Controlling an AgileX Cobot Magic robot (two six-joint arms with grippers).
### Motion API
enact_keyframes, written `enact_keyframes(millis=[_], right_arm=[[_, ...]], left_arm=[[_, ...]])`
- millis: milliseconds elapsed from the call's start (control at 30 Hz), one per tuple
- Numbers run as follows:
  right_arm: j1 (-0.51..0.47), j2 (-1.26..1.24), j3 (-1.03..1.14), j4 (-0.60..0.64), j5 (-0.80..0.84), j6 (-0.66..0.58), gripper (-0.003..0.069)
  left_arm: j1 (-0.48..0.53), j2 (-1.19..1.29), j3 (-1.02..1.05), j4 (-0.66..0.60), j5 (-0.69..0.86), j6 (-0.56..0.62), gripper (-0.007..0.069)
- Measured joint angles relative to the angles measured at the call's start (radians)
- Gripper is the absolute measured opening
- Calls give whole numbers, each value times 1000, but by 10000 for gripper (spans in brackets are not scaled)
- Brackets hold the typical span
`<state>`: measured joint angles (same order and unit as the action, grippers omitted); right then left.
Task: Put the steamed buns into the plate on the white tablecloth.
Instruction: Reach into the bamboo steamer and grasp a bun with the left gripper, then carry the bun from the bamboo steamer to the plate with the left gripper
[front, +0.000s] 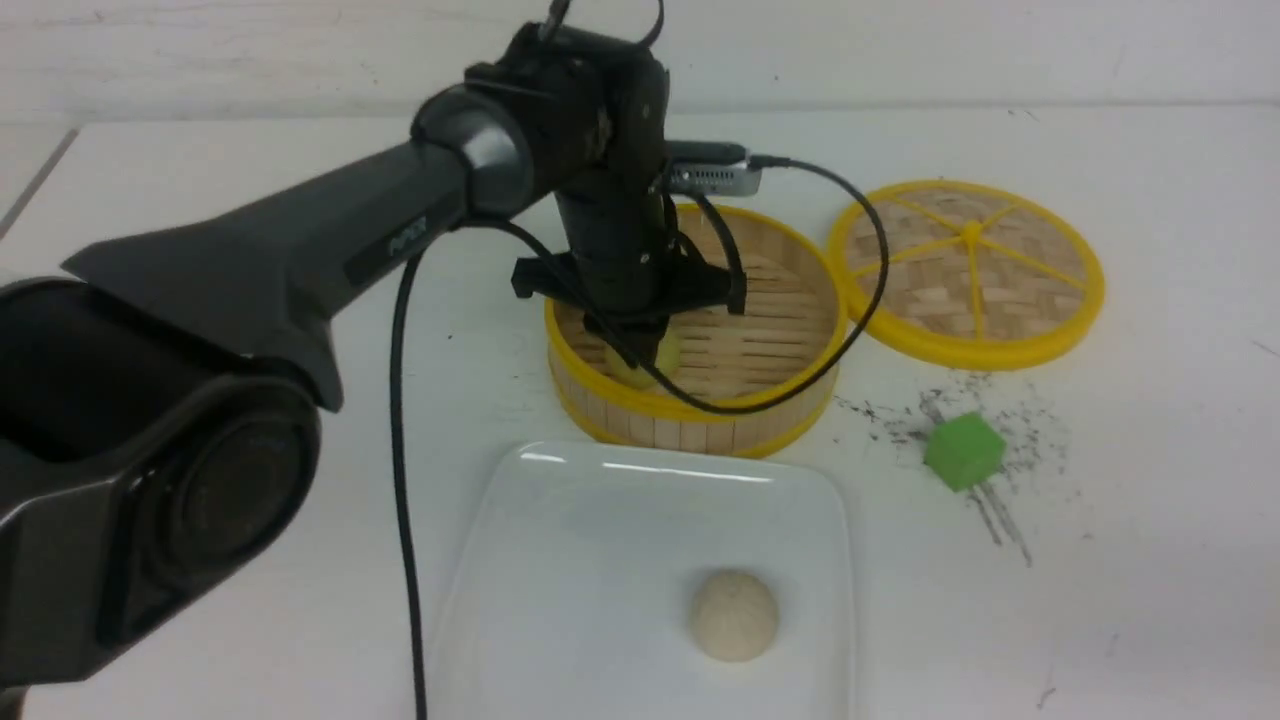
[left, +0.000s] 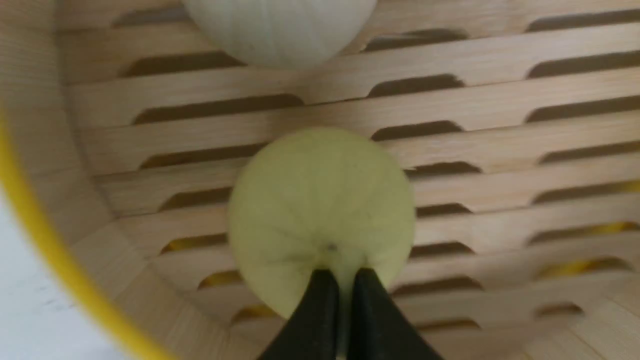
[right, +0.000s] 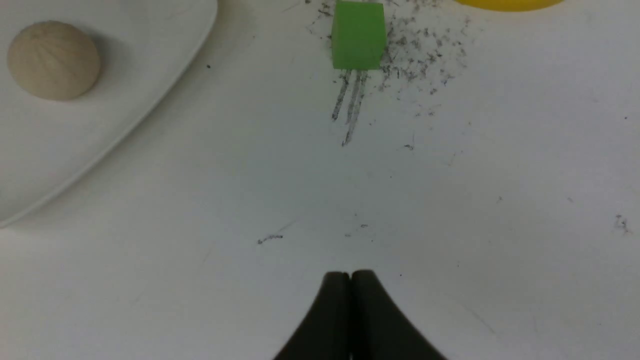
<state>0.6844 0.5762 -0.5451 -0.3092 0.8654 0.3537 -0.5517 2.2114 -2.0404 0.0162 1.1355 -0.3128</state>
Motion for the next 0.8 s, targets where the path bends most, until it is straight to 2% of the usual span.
enact_keyframes(millis=[233,367,467,533,567,700,733,800], right_arm=[[0,0,0,0,2,0,20],[0,0,0,0,2,0,26],[0,0,0,0,2,0,27],[0,0,0,0,2,0,31],[0,0,0,0,2,0,31],[0,0,0,0,3,0,38],[0,0,0,0,3,0,40],[0,0,0,0,3,0,43]], left_arm=[[0,-213,-155,9,99,18,15],[0,-355,-137,-4,101,34,15],[0,-469,-10,-52,102,39,15],[0,-550,168,-91,102,50,15],[0,-557,168,-93,102,50,15],[0,-630,544,-124,90,53,19],[0,-630,574,-126,81,53,19],[0,-619,743,-147,-47,53,21]])
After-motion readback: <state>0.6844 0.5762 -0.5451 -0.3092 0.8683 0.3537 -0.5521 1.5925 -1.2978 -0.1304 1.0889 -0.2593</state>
